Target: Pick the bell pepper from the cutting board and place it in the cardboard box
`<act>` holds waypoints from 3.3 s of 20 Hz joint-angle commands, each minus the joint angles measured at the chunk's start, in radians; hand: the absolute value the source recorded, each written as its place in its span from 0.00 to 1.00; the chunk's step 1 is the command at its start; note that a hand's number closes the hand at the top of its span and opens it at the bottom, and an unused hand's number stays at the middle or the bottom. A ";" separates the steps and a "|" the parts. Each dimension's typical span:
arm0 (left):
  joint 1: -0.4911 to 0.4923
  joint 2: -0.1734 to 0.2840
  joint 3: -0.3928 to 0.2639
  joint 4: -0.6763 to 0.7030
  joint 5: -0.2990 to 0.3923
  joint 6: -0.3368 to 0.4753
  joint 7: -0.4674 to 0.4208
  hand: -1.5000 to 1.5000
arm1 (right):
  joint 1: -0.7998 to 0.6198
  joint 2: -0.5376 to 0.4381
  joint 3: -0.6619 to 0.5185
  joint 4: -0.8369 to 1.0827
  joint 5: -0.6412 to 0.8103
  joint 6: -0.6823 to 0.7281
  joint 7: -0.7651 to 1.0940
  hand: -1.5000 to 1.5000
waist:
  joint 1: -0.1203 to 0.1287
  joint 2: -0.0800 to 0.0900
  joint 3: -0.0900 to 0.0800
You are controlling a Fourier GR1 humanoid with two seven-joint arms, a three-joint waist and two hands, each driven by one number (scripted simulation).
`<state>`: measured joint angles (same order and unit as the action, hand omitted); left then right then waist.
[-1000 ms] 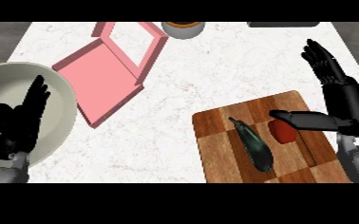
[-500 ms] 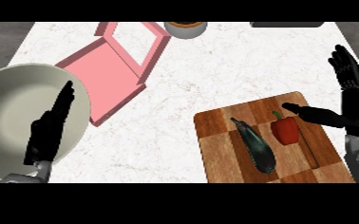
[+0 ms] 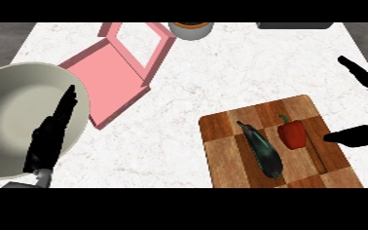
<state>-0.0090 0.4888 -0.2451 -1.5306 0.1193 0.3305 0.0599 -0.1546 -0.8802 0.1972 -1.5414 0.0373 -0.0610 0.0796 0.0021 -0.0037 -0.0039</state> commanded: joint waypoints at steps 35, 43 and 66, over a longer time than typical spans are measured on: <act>0.067 -0.199 0.136 -0.018 -0.179 -0.117 -0.012 0.50 | 0.010 0.279 -0.009 -0.116 0.409 0.519 0.473 0.00 | 0.000 0.003 0.004; 0.066 -0.208 0.193 -0.062 -0.225 -0.184 0.033 0.50 | 0.039 0.381 -0.063 -0.095 0.525 0.537 0.419 0.00 | 0.000 0.003 0.004; 0.032 -0.242 0.283 -0.079 -0.257 -0.287 0.060 0.50 | -0.011 0.474 -0.081 0.028 0.825 0.388 0.238 1.00 | 0.007 0.003 0.004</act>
<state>-0.0035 0.2227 0.0231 -1.5618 -0.1604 0.0806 0.1050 -0.1228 -0.3902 0.1209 -1.5325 0.7919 0.4050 0.3428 0.0017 -0.0030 -0.0025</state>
